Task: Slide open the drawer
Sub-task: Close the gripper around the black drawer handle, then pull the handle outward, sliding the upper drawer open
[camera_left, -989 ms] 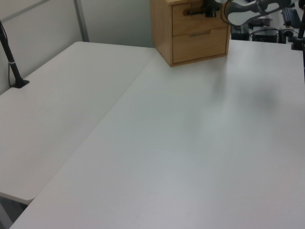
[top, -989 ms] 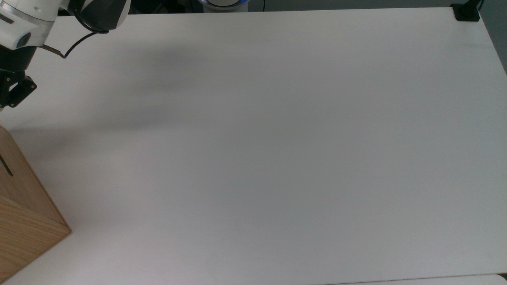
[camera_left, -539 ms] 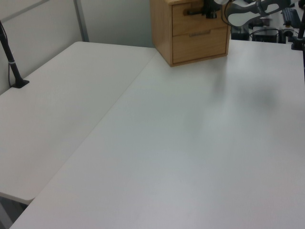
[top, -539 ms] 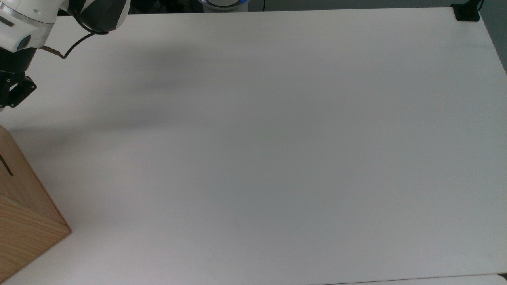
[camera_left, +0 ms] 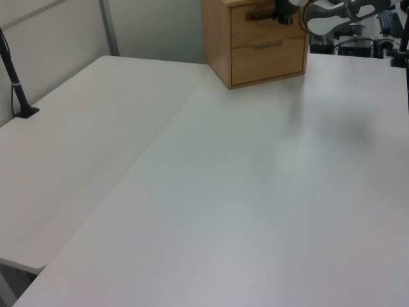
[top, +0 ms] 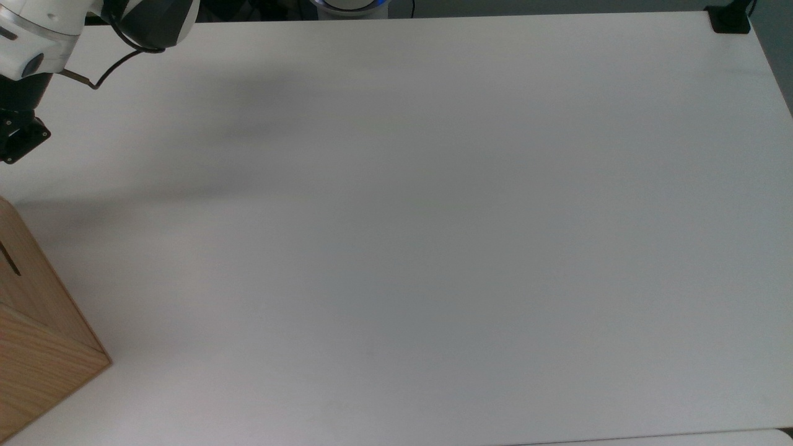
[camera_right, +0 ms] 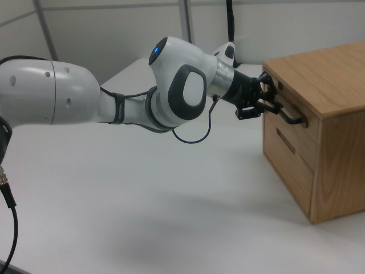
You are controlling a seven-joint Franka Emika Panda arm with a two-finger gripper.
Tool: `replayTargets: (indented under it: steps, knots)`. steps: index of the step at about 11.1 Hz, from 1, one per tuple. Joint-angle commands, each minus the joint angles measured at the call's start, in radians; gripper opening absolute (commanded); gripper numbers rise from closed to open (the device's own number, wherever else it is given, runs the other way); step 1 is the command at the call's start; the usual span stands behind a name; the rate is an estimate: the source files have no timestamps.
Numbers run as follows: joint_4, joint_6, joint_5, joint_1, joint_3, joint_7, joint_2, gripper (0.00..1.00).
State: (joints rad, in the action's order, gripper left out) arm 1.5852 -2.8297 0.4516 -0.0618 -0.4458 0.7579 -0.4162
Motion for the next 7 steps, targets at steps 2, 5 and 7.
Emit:
replayTargets:
  steps: [2, 5, 7]
  knots:
    - [0.134, -0.023, 0.010, 0.020, -0.007, 0.000, 0.135, 0.00]
    - [0.251, -0.017, 0.013, 0.042, -0.001, 0.004, 0.256, 0.00]
    - [0.324, -0.013, 0.013, 0.075, -0.001, 0.000, 0.325, 0.00]
